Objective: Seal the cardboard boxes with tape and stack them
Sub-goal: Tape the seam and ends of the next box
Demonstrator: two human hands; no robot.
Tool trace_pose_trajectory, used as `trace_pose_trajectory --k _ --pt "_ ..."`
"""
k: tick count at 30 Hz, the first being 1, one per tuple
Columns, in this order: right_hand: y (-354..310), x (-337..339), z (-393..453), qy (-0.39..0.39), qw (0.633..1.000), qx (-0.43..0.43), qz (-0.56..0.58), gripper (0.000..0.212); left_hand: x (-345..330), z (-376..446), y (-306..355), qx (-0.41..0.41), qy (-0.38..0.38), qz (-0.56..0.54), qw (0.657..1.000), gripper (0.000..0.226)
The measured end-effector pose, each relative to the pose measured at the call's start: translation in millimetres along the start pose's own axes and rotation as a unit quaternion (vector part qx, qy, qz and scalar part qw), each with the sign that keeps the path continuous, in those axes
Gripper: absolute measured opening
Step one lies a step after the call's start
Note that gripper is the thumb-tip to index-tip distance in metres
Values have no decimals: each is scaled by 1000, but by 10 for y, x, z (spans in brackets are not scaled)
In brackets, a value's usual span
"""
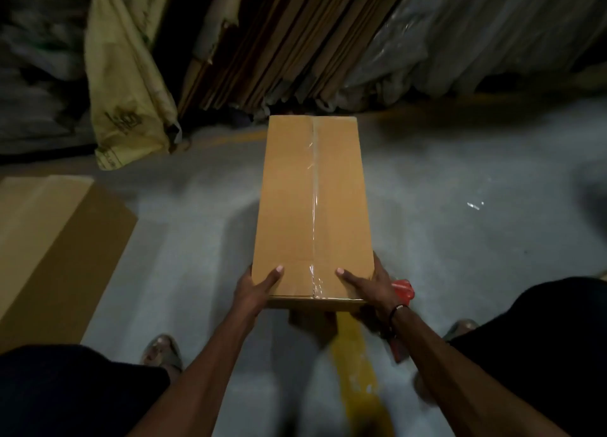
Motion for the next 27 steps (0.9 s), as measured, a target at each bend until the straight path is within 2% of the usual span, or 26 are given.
trace_pose_trajectory --k 2,5,7,12,14,19,23,27 --pt "-333 66 -112 11 999 32 -11 110 39 -73 308 -39 11 10 999 89" --pt "-832 182 -312 27 996 80 -6 114 39 -247 817 -94 19 23 995 73" --pt "-1166 275 -498 33 994 102 -10 110 -1 -418 1167 -127 15 27 991 69" --pt "-1886 517 -943 34 987 154 8 98 -120 -783 1923 -180 16 25 983 86" --pt "-2122 637 -1100 44 984 175 2 95 -205 -949 2213 -204 11 30 978 85" --pt "-2471 980 -1422 82 975 204 20 94 -465 -1231 2728 -237 -16 42 971 80" --pt "-2640 1309 -1694 116 968 218 31 95 -798 -1402 3120 -259 -57 55 963 66" --pt "-2729 1694 -1958 156 959 232 35 101 -1174 -1517 3425 -276 -95 60 955 80"
Point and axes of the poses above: each hand's wrist, its own z-axis towards the middle knuckle, its own x-axis out of the back of the hand, y = z × x, the point moved 6 cm from there along z, towards the middle knuckle, and after that the axes turned 10 degrees about -y, right-handed, at the moved point
